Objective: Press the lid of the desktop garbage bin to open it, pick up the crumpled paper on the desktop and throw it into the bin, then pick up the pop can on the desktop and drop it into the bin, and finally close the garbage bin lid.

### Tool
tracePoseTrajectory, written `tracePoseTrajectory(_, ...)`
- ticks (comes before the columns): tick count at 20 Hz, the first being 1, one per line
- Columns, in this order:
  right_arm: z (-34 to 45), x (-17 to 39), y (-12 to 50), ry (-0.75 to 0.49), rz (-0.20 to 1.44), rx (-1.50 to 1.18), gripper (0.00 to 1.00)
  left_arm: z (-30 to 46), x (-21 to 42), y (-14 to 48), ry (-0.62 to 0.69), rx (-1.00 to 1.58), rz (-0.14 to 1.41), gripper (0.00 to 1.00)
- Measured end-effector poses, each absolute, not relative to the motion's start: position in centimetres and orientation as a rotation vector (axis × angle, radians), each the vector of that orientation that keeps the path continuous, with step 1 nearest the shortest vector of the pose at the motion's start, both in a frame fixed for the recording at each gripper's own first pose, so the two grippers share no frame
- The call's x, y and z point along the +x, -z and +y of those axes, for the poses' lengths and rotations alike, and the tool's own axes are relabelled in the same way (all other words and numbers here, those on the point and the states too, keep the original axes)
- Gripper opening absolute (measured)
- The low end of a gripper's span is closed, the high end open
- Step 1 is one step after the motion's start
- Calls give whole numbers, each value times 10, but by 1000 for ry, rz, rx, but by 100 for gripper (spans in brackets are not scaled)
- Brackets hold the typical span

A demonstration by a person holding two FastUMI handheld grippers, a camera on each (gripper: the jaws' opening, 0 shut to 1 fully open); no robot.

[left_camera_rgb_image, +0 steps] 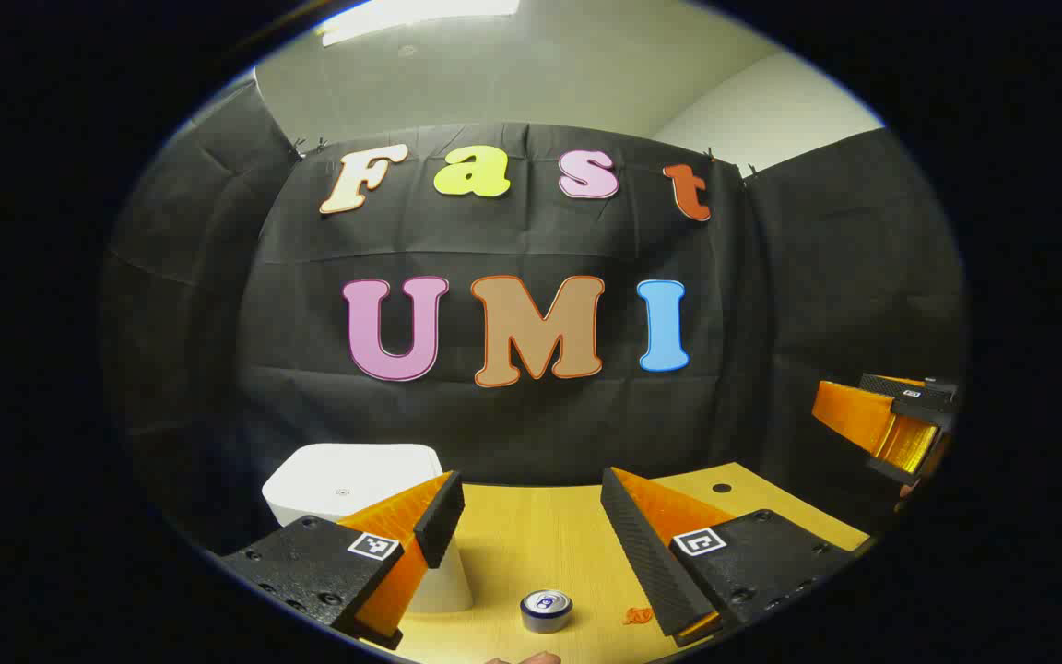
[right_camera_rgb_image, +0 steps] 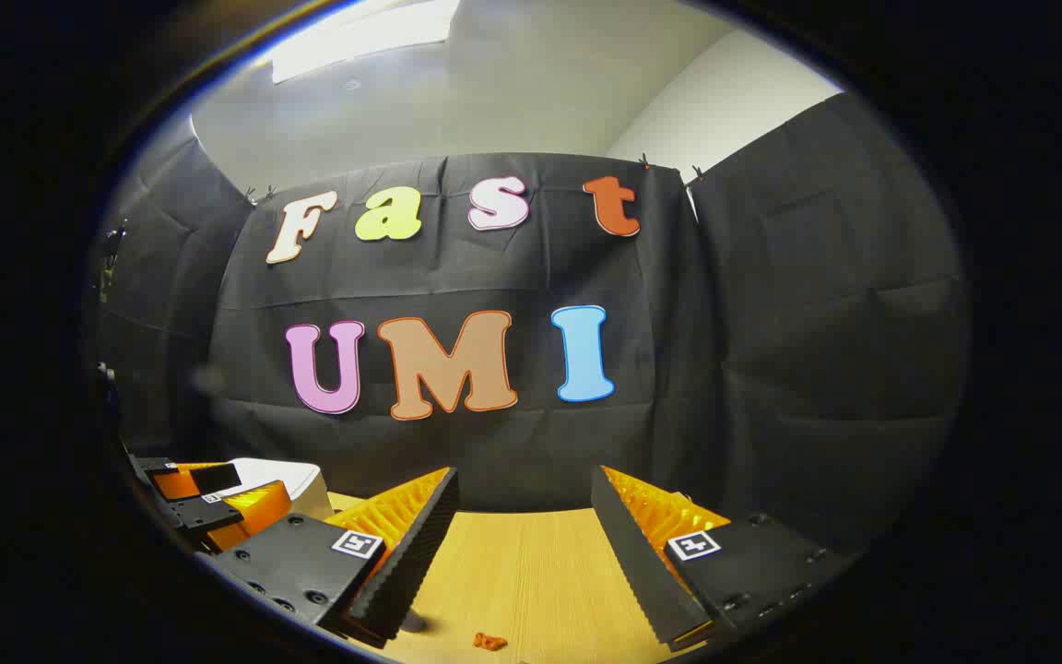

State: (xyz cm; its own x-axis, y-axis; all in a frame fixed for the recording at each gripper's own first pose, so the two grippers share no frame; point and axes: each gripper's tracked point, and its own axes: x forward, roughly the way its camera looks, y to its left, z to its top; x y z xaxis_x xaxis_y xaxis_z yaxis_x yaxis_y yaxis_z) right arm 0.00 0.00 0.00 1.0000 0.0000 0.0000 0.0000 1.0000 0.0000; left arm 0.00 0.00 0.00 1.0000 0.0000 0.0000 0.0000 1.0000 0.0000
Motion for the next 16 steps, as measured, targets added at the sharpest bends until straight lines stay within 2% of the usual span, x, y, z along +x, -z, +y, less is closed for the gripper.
tracePoseTrajectory(1, -1, 0, 1, 1, 6, -3, 96, -2, 0, 0, 2, 0, 1, 92)
tracePoseTrajectory(16, 12, -1, 0, -63, 15, -32, 96, -3, -2, -7, -23, 23, -14, 92)
